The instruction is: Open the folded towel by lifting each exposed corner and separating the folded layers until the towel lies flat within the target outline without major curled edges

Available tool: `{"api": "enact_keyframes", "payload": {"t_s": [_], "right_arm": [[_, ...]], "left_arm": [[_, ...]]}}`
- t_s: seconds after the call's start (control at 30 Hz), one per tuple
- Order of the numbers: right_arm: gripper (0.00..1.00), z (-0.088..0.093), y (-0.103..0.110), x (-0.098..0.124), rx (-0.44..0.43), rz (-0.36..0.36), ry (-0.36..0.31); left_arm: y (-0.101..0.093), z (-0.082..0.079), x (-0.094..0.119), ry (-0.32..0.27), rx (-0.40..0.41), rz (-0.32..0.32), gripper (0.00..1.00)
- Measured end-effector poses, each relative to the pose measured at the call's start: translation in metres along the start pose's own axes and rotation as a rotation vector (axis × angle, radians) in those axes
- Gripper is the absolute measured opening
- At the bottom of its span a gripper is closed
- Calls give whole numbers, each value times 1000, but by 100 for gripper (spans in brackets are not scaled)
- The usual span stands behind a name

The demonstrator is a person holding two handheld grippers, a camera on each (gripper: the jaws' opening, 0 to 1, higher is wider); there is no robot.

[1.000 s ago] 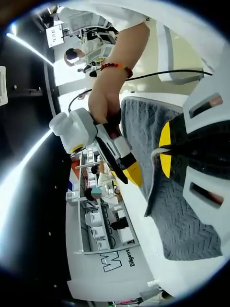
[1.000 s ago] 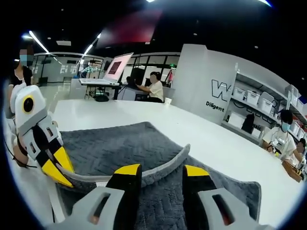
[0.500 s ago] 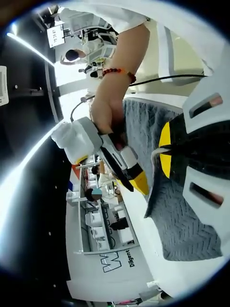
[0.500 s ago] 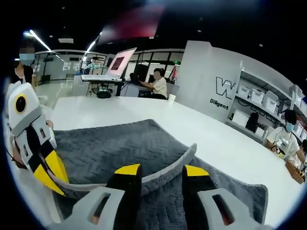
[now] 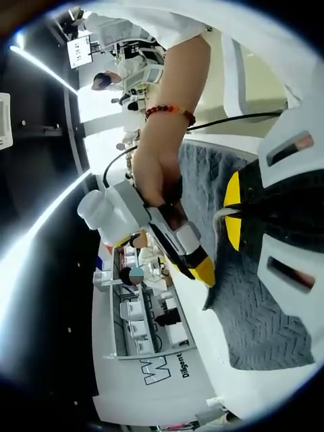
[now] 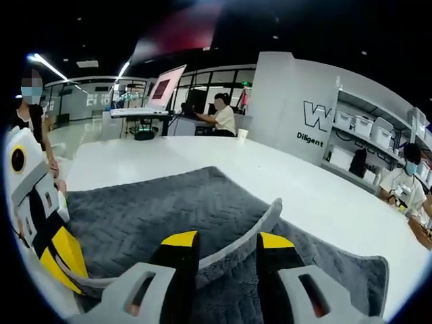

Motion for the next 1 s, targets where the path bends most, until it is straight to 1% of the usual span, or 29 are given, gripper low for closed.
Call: {"api": "enact_keyframes", "payload": {"t_s": [0.07,0.3,0.37,0.47,0.6,0.77,0.8,0.9,1.0], "right_arm": [[29,1,-1,-3,-12,-12,-1],[29,3,-3,-8,-11,-8,20],[29,4,-4,-9,-3,-15,38],[29,7,-8,-10,-10,-5,53],[29,9,-12,-14,-18,-3,61],[29,13,-16,-21,-34,-9,81],[29,15,-16,-24,-35,-11,94],[29,15,-17,-25,-32,-7,102],[30,11,-18,-26,-34,-9,93]], "left_arm": [[-1,0,0,1,2,1,1],[-2,0,-1,-2,-3,8,1],[-2,1,-1,2,0,11,1],[-2,2,-1,0,2,12,1],[-4,3,-2,7,-17,11,1],[-5,3,-3,10,-23,15,1],[-5,4,-3,10,-22,16,1],[-4,4,-3,11,-19,17,1],[-5,5,-4,11,-20,20,1]]}}
Point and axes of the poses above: the point that each gripper's makers call its tool centre point, and the gripper's own axes: x roughly backward along the fingers, y roughly to its left, z roughly out of its underside, the point moved 6 cm from there along x, roughly backward along the fingers, and after that the axes turned 14 degrees about -z, right-handed, at the moved point
